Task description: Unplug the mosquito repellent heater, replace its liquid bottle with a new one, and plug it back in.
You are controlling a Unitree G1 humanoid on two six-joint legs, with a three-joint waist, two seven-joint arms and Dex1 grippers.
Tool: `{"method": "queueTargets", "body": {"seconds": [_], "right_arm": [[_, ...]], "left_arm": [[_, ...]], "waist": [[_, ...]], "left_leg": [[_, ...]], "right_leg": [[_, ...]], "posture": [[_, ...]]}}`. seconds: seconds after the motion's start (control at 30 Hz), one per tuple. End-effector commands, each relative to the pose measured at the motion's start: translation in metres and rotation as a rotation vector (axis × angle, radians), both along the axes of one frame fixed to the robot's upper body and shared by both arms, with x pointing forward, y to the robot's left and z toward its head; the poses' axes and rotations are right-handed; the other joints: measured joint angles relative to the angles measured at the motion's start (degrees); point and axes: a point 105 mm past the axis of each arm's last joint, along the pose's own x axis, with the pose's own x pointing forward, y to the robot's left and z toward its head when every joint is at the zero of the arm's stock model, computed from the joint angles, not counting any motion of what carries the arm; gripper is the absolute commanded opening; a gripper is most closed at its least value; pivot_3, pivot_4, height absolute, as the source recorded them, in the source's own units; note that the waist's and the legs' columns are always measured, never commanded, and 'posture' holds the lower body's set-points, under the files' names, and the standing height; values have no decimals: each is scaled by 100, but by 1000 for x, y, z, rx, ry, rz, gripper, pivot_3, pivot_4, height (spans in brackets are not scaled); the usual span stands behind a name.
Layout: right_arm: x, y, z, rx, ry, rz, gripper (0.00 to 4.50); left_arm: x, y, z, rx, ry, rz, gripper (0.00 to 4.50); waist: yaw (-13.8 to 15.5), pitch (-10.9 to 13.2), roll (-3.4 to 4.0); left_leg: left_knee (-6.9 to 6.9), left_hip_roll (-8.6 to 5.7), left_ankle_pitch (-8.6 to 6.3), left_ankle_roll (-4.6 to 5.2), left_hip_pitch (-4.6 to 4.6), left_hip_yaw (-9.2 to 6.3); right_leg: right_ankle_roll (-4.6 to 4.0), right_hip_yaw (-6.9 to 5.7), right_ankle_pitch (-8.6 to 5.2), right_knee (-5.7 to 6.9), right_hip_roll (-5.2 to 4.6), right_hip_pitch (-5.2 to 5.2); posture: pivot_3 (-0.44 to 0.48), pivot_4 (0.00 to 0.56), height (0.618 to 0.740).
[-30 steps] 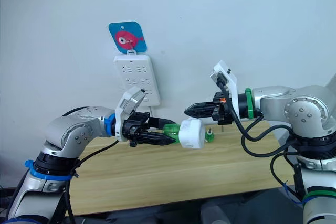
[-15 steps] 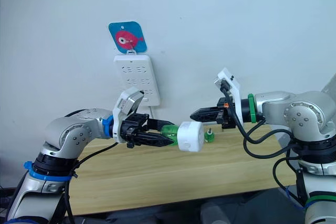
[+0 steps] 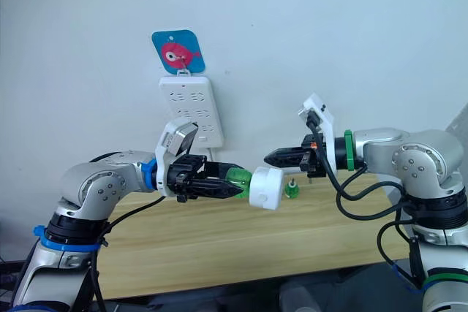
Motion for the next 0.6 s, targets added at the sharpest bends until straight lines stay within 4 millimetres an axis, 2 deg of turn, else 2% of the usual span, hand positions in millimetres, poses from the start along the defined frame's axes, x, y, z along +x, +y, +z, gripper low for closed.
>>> {"method": "queueTargets", "body": {"seconds": [0.03, 0.1, 0.23, 0.47, 0.6], "right_arm": [[7, -12, 32, 66, -129, -53, 167], [8, -18, 38, 82, -147, -75, 539], [4, -38, 41, 116, -157, -171, 1893], [-14, -69, 15, 152, -89, -374, 4385], [-24, -70, -12, 214, -12, -498, 4500]], "left_arm": [[2, -1, 6, -3, -76, 31, 2343], [5, -2, 5, -8, -101, 64, 2343], [14, -6, 1, -39, -171, 170, 2343], [32, -13, -2, -122, -349, 423, 2342], [34, -19, -3, -153, -438, 505, 2342]], "waist": [[2, 0, 0], [2, 0, 0], [13, -1, -1], [38, -2, -1], [15, -11, 2]], "left_leg": [[0, 0, 0, 0, 0, 0], [0, 1, 0, 0, 0, -1], [0, 0, 0, 0, -2, 0], [-1, 0, -1, 1, -4, 4], [1, 1, -1, 1, 2, 10]], "right_leg": [[0, 0, 0, 0, 0, 0], [0, -1, 0, 0, 0, 0], [0, 0, 0, -2, -2, 1], [0, 6, 0, -4, -2, 4], [2, 12, 2, -1, 3, 7]], "posture": [[-158, 8, 740], [-161, 10, 740], [-171, 14, 740], [-194, 23, 740], [-205, 25, 740]]}}
